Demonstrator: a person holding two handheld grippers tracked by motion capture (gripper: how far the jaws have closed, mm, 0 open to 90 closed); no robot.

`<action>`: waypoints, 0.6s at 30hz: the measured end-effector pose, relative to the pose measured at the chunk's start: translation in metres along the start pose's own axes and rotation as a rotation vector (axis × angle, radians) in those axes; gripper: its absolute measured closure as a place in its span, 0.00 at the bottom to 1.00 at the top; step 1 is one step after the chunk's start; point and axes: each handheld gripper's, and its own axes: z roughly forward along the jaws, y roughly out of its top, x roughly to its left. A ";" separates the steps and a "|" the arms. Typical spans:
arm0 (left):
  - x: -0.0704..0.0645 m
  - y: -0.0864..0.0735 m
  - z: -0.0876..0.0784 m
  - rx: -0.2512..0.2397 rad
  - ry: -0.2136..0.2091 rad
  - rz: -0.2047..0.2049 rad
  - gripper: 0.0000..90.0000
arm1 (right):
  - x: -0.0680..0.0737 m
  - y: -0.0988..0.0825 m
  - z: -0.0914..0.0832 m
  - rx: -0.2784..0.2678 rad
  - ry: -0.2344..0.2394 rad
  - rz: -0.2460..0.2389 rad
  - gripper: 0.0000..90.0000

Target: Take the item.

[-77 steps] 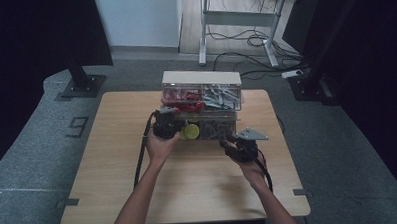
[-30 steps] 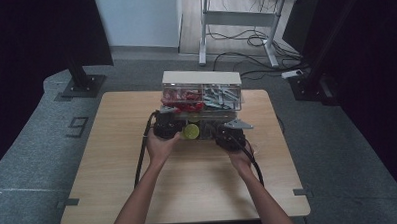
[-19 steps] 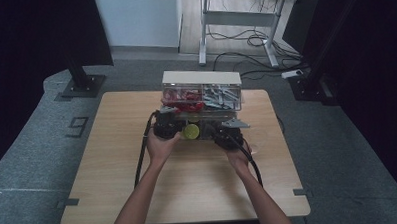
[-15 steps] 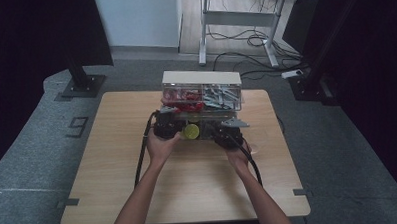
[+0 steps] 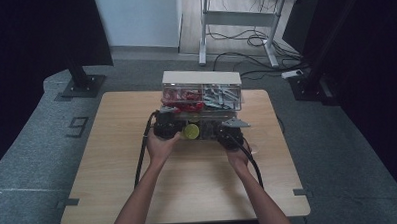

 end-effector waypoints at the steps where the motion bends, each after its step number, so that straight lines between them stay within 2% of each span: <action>1: 0.000 0.000 0.000 0.000 0.001 0.000 1.00 | 0.000 0.001 -0.002 -0.004 0.000 -0.002 0.99; 10: 0.000 0.000 0.001 0.001 0.001 0.001 1.00 | 0.001 0.006 -0.017 -0.040 0.003 -0.032 0.99; 18: -0.001 0.000 0.001 0.001 0.004 0.003 1.00 | 0.002 0.007 -0.023 -0.049 0.010 -0.035 0.99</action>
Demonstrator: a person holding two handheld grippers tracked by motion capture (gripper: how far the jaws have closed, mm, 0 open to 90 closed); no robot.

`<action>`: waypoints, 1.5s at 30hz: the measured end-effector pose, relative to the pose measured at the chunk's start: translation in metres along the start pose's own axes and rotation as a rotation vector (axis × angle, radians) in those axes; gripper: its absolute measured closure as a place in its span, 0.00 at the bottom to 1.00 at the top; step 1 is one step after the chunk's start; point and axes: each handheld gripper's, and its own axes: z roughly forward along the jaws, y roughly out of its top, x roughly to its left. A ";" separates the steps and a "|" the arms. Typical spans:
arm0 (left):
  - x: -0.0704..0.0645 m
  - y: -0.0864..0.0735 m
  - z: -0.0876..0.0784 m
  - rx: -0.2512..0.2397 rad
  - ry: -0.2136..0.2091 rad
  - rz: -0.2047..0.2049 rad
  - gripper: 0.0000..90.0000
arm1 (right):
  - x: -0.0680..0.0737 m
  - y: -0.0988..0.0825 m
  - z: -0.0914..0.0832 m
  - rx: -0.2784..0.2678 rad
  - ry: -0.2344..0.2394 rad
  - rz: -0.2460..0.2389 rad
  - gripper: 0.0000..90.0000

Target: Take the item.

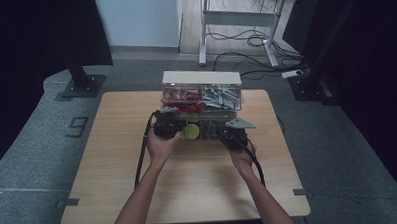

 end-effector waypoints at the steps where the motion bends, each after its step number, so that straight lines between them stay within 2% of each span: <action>1: 0.000 0.000 0.000 0.000 0.000 0.001 1.00 | 0.000 0.000 -0.001 -0.003 0.001 -0.001 0.99; 20: -0.001 -0.002 0.003 -0.005 0.002 -0.002 1.00 | 0.000 0.000 -0.019 -0.029 0.022 0.003 0.99; 40: -0.001 -0.001 0.001 -0.005 -0.009 -0.007 1.00 | -0.007 -0.002 -0.033 -0.046 0.012 0.002 0.99; 45: -0.002 0.000 0.001 -0.005 0.000 -0.001 1.00 | -0.009 -0.003 -0.036 -0.049 0.011 0.001 0.99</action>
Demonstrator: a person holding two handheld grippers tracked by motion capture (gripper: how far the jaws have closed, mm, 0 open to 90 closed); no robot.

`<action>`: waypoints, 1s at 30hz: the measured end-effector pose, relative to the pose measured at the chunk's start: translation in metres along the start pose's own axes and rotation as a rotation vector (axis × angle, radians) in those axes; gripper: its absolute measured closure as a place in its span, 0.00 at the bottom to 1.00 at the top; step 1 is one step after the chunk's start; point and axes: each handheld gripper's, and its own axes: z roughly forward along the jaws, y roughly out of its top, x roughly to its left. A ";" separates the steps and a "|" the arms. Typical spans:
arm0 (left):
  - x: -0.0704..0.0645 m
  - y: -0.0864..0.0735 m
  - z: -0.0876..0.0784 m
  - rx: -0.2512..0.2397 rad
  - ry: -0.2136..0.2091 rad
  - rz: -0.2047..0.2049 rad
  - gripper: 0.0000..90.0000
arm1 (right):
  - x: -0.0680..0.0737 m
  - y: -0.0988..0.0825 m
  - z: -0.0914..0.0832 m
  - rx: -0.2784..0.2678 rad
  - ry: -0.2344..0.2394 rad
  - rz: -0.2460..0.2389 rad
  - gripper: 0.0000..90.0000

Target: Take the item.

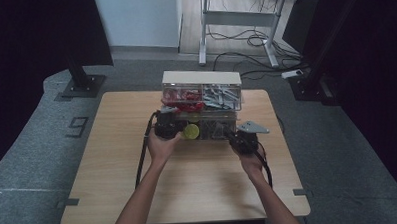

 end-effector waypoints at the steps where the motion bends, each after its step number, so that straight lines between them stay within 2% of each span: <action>1: 0.000 0.000 0.000 0.000 0.001 0.001 1.00 | -0.001 0.000 -0.001 -0.001 -0.001 -0.001 0.99; 12: -0.001 0.000 0.000 -0.001 -0.002 0.002 1.00 | -0.007 -0.001 -0.013 -0.015 -0.008 0.003 0.99; 20: -0.003 0.001 -0.001 -0.002 -0.004 0.005 1.00 | -0.008 -0.002 -0.019 -0.014 -0.014 -0.016 0.99; 30: -0.005 0.001 -0.002 -0.006 -0.009 0.007 1.00 | -0.016 -0.003 -0.027 -0.025 -0.028 0.002 0.99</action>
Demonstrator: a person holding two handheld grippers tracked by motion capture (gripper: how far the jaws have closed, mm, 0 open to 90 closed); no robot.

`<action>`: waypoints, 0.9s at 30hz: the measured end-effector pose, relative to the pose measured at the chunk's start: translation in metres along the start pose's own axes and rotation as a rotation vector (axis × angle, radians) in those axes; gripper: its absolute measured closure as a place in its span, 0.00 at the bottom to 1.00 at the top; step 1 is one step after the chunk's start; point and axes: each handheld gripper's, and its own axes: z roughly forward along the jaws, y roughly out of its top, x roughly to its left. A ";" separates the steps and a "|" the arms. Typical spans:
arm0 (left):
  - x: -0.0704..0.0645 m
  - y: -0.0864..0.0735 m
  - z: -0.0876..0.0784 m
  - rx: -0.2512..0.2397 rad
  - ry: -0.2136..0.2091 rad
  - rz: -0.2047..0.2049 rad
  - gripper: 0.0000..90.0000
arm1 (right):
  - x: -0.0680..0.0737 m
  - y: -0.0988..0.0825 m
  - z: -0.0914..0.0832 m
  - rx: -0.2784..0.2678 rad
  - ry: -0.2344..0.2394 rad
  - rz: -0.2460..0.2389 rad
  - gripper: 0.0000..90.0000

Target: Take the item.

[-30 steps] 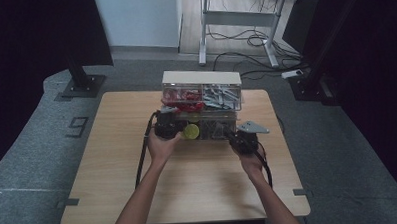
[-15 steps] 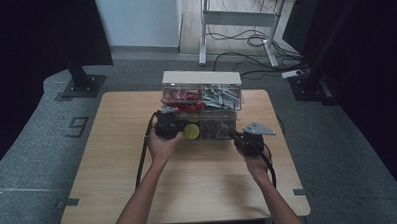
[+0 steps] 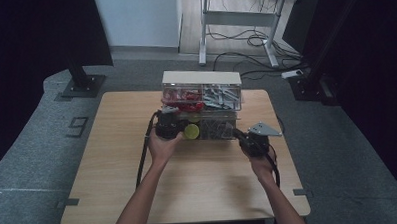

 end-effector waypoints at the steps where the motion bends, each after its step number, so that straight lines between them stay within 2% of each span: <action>1: 0.000 0.000 0.000 -0.001 -0.002 -0.001 1.00 | 0.000 0.000 -0.001 -0.002 0.000 0.001 0.99; 27: 0.000 0.000 0.001 -0.001 -0.001 -0.004 1.00 | -0.019 0.000 -0.026 -0.033 -0.033 0.015 0.99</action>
